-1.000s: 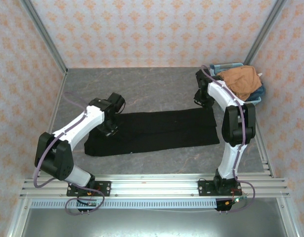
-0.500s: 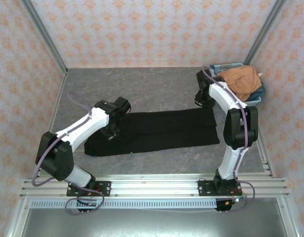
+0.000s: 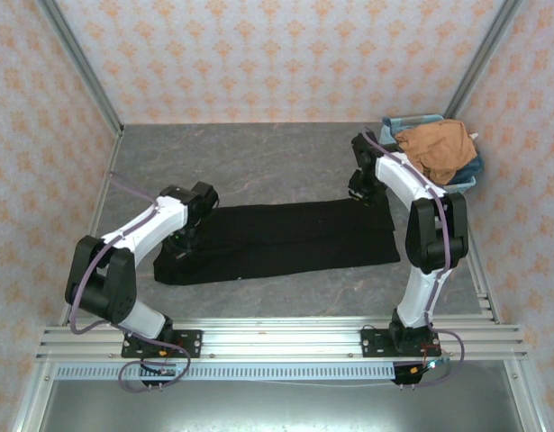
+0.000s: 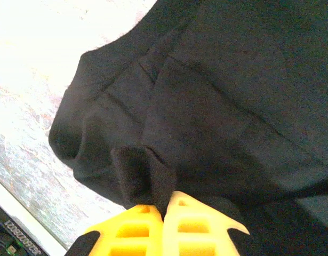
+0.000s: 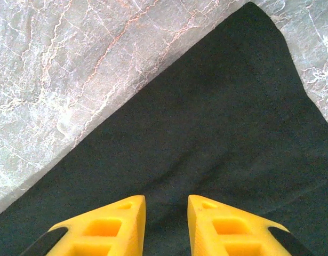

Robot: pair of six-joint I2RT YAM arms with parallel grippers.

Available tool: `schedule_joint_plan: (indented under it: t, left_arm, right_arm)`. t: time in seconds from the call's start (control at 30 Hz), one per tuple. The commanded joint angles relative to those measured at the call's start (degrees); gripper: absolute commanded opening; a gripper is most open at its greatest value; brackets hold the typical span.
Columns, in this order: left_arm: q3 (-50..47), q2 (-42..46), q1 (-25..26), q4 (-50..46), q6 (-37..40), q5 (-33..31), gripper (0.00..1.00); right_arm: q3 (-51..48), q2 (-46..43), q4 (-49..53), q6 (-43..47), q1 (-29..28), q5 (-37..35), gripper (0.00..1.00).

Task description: Fold and stack the t-shirts

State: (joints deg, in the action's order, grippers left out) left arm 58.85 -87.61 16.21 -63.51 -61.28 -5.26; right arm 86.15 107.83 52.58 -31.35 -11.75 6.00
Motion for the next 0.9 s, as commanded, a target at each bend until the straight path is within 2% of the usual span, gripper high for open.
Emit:
schedule_joint_plan:
  t: [0.0,0.07,0.1,0.17,0.27,0.37,0.6,0.73,0.87]
  left_arm:
    - [-0.9,-1.4,-1.9,2.4,3.8,-3.1,0.1]
    - [-0.7,-2.2,-3.3,2.4,4.6,-3.6,0.46]
    - [-0.6,-2.3,-3.6,2.6,5.0,-3.8,0.54]
    - [-0.6,-1.5,-4.1,2.7,5.6,-3.6,0.64]
    - [-2.1,1.7,-4.4,2.8,5.1,-3.1,0.71]
    - [-4.6,5.2,-6.0,3.2,3.7,0.2,0.72]
    - [-5.6,9.3,-6.5,3.6,2.5,4.3,0.61]
    - [-6.5,10.6,-4.4,9.1,-1.5,11.5,0.42]
    - [-5.1,6.4,-0.6,11.5,-6.2,14.9,0.33]
  right_arm:
    - [-1.2,-2.6,0.2,0.9,-0.2,-0.1,0.27]
    - [-1.7,-2.8,0.0,1.0,-0.2,0.0,0.27]
    - [-2.0,-3.1,0.0,1.0,-0.2,0.0,0.27]
    - [-2.7,-3.7,-0.2,1.0,-0.4,0.1,0.27]
    - [-3.7,-4.5,-0.4,1.2,-0.7,0.0,0.27]
    - [-4.7,-5.0,-0.8,1.0,-1.1,0.3,0.27]
    - [-6.3,-5.3,-1.4,0.7,-2.6,0.6,0.27]
    - [-7.1,-5.5,-2.6,1.5,-2.6,0.6,0.27]
    - [-6.7,-4.3,-3.0,3.6,-2.5,0.8,0.26]
